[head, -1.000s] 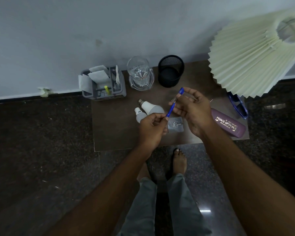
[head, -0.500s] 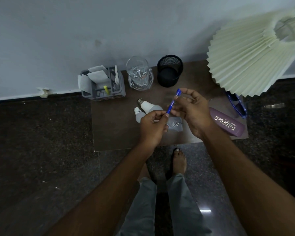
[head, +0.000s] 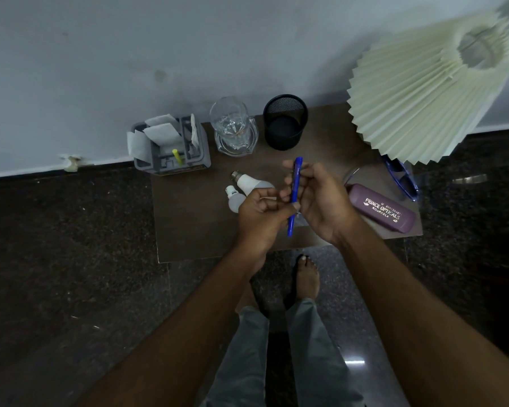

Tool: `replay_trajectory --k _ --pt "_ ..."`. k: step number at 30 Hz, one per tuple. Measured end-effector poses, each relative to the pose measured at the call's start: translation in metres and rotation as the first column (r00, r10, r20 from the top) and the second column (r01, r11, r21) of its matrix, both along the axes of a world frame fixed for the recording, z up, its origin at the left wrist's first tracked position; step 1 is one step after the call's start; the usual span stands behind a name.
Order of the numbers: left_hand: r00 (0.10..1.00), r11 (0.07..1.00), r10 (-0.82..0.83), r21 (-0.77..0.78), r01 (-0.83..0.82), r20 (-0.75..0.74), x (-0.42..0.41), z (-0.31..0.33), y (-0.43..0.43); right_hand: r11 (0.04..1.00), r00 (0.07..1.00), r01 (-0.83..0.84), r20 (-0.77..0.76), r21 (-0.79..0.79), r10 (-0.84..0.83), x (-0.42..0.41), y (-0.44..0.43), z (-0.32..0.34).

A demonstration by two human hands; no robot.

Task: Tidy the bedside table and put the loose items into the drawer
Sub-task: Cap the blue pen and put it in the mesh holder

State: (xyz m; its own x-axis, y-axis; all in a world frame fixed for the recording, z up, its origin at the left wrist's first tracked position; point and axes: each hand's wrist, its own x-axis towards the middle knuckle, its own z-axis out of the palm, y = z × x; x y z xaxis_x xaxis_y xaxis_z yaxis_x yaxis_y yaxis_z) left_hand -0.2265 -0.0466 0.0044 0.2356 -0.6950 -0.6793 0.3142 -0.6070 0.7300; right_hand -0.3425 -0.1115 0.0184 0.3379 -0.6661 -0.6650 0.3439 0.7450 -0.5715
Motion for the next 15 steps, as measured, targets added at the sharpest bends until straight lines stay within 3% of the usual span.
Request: replay_trajectory --k 6,15 --pt "0.99 0.993 -0.073 -0.082 0.082 0.117 -0.0073 0.0037 -0.0006 0.993 0.985 0.049 0.162 0.103 -0.066 -0.0002 -0.0025 0.0028" --pt "0.983 0.976 -0.185 -0.114 0.186 0.02 -0.0067 0.0069 0.0004 0.984 0.951 0.098 0.277 0.147 -0.136 -0.0041 -0.0087 0.0053"
